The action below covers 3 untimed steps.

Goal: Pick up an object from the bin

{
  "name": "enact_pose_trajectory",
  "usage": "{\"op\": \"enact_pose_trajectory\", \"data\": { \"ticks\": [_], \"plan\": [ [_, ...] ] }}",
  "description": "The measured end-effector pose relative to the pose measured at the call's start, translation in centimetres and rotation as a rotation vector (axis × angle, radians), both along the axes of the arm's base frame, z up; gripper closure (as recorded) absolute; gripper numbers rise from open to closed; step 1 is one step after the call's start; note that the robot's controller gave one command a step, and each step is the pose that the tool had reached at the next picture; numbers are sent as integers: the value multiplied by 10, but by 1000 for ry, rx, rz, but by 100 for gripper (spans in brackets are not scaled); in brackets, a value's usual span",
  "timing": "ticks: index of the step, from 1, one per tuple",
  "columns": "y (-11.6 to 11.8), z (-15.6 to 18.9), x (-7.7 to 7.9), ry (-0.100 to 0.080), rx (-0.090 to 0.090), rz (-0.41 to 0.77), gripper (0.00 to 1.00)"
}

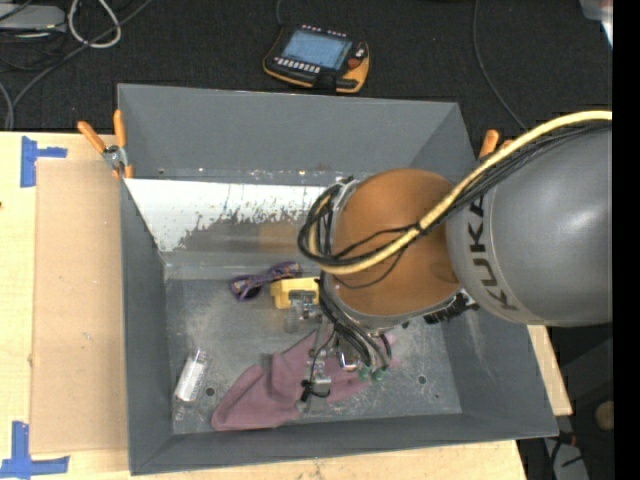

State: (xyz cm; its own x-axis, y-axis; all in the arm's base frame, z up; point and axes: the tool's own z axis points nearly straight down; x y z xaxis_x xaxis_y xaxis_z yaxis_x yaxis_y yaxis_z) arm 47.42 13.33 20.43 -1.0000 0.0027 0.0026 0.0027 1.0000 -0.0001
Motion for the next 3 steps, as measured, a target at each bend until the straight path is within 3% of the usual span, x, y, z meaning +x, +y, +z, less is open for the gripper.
{"op": "enact_pose_trajectory", "data": {
  "ticks": [1,2,3],
  "plan": [
    [67,-69,3,9,2,431,0],
    [71,-78,2,3,1,402,0],
    [35,-66,7,8,2,533,0]
  ]
}}
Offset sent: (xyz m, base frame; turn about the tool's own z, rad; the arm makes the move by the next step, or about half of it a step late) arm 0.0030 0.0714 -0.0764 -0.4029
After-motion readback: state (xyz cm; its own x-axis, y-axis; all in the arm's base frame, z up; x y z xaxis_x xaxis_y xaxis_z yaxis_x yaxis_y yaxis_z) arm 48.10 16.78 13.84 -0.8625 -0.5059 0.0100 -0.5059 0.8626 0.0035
